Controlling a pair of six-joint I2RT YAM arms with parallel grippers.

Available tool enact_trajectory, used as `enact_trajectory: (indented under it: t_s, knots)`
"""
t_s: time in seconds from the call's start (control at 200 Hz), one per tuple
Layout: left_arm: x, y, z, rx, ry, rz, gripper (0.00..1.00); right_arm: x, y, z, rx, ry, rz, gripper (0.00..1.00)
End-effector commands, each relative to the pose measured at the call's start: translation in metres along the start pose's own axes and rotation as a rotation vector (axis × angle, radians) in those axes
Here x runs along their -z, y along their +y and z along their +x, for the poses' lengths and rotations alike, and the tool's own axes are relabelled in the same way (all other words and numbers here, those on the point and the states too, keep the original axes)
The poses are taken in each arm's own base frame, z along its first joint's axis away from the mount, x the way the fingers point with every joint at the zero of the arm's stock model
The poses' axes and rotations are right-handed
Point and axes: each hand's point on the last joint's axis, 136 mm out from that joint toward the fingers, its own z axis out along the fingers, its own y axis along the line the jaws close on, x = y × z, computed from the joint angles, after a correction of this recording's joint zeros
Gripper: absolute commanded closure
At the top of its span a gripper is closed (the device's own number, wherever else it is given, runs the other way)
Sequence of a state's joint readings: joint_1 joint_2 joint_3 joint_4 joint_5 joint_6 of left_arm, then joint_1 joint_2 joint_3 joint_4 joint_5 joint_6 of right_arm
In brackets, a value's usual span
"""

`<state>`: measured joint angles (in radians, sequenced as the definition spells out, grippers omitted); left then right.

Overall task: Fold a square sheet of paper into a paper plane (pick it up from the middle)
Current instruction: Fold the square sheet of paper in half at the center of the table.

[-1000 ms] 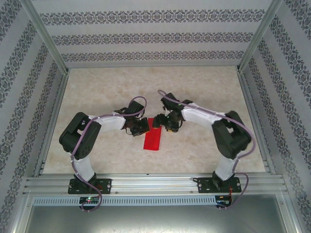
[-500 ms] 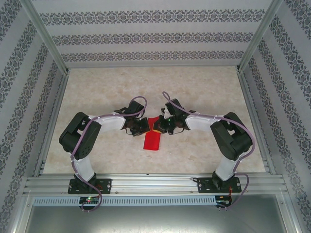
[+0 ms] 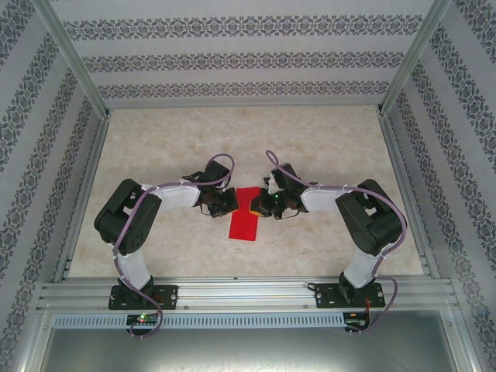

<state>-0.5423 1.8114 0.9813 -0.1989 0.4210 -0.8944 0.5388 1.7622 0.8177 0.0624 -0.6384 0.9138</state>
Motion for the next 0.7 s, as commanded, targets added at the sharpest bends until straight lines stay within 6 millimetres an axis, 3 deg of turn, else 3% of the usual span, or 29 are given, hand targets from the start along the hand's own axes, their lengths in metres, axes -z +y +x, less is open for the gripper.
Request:
enact_trajectory:
  t_s: [0.0, 0.265, 0.36, 0.545, 0.694]
  knots:
    - [-0.009, 0.030, 0.015, 0.009, 0.042, -0.107, 1.00, -0.007, -0.019, 0.008, 0.010, 0.027, 0.013, 1.00]
    - [-0.009, 0.030, 0.015, 0.009, 0.041, -0.111, 1.00, -0.017, -0.057, 0.025, 0.009, 0.048, 0.059, 1.00]
    - [-0.008, 0.031, 0.016, 0.008, 0.043, -0.114, 1.00, -0.009, -0.045, 0.021, 0.044, 0.028, 0.044, 1.00]
    - [-0.008, 0.031, 0.016, 0.007, 0.041, -0.113, 1.00, 0.013, 0.011, 0.021, 0.159, -0.003, -0.086, 1.00]
    - [-0.008, 0.029, 0.016, 0.006, 0.042, -0.108, 1.00, 0.008, 0.003, 0.029, 0.135, 0.008, -0.076, 1.00]
